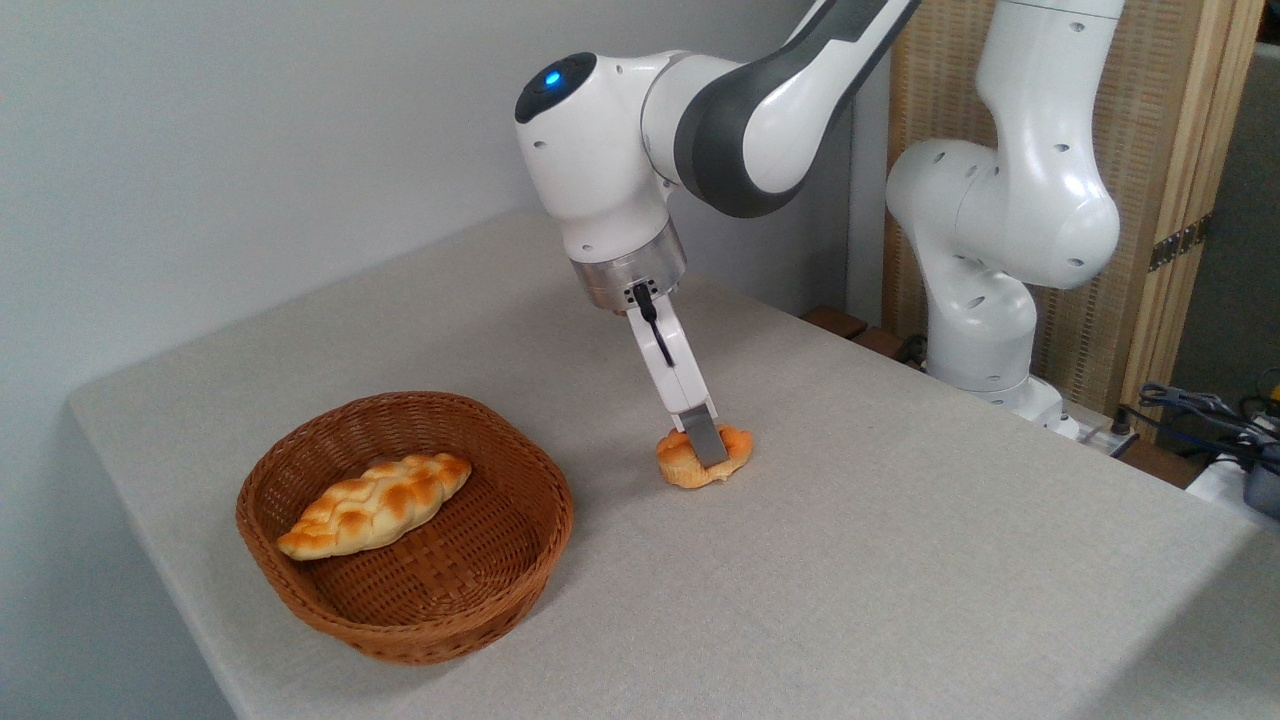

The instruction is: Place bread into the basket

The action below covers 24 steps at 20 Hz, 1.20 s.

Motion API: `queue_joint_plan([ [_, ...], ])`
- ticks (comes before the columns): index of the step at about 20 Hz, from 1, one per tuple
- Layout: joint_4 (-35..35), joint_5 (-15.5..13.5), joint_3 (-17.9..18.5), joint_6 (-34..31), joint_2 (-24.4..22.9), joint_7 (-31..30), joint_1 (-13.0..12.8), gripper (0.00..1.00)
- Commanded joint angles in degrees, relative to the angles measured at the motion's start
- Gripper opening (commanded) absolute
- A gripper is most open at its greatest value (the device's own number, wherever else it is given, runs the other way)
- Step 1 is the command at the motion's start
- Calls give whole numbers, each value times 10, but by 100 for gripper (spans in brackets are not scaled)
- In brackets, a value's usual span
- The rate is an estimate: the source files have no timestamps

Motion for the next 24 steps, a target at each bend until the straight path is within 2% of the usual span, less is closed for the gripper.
queue_joint_plan([
  [1, 25, 5, 2, -21, 16, 3, 0, 0],
  [6, 155, 1, 0, -147, 31, 8, -1, 0],
  [10, 276, 0, -5, -174, 81, 8, -2, 0],
  [12, 326, -5, -4, -164, 114, 10, -2, 0],
  [14, 345, -27, -2, -103, 137, 17, -2, 0],
  [17, 344, -25, -2, -11, 162, 20, -1, 0],
  [19, 342, -18, -2, 38, 179, 22, -2, 6],
  [20, 342, -17, -3, 56, 189, 28, -2, 15],
  [21, 342, -15, -2, 65, 195, 39, -2, 27],
  [23, 335, 10, -3, 68, 204, 67, -2, 64],
  [24, 330, 17, -4, 69, 205, 67, -2, 100],
])
